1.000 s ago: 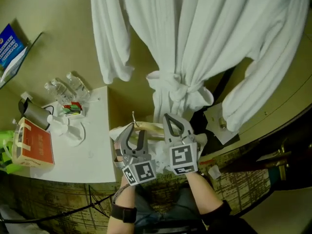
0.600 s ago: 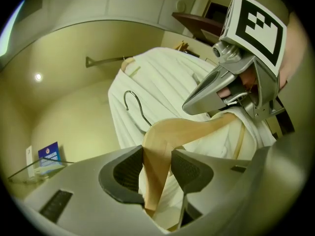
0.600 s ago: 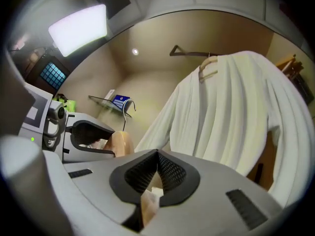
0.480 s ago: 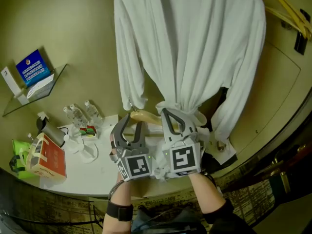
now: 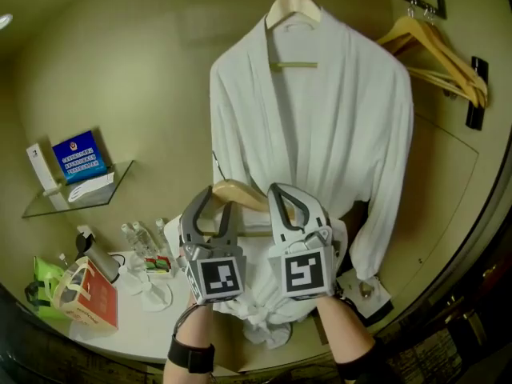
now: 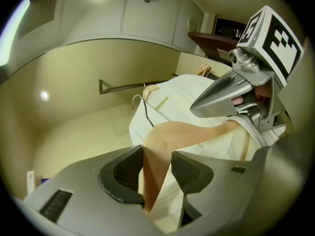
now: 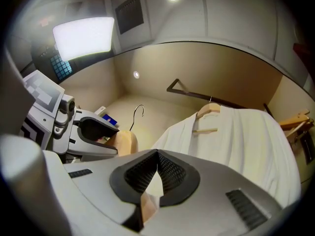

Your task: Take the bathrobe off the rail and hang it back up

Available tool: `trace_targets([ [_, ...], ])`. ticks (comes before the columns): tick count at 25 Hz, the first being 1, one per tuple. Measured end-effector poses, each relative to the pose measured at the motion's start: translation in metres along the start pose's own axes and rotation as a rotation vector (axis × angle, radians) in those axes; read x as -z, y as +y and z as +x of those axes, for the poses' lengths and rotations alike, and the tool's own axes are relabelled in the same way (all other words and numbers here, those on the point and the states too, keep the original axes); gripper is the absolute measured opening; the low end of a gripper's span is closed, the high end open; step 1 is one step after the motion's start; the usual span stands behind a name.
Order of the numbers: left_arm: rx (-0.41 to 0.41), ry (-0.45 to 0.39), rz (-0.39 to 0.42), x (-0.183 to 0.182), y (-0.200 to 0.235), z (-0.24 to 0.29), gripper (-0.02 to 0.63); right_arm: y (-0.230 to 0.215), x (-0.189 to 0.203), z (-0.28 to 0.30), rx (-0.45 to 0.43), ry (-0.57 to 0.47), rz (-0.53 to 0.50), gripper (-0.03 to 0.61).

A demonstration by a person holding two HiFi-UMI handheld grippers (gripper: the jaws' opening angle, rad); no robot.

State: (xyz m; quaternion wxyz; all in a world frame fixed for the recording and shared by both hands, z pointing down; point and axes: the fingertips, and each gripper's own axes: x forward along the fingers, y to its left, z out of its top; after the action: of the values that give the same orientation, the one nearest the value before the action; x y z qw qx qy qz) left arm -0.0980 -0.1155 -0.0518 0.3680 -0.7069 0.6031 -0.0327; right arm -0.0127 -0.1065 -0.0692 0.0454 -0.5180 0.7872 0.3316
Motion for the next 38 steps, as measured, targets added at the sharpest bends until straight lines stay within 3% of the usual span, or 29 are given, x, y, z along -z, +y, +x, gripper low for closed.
trace_targets([
  [6,0.002,-0.079,-0.008,-0.048,0.047,0.034,0.178,-0.025,-0.061,0.033,0.04,-0.082,-0.075,0.021],
  [10,0.043,-0.134,0.046,-0.08,0.076,0.064,0.178,-0.05,-0.105,0.06,0.073,-0.129,-0.116,0.021],
  [22,0.102,-0.228,0.045,-0.168,0.142,0.144,0.178,-0.119,-0.203,0.115,0.201,-0.236,-0.231,0.021],
  [31,0.124,-0.253,0.068,-0.213,0.178,0.182,0.178,-0.147,-0.243,0.152,0.239,-0.256,-0.276,0.021],
  [38,0.135,-0.249,0.071,-0.222,0.192,0.202,0.178,-0.155,-0.252,0.173,0.246,-0.248,-0.279,0.021],
])
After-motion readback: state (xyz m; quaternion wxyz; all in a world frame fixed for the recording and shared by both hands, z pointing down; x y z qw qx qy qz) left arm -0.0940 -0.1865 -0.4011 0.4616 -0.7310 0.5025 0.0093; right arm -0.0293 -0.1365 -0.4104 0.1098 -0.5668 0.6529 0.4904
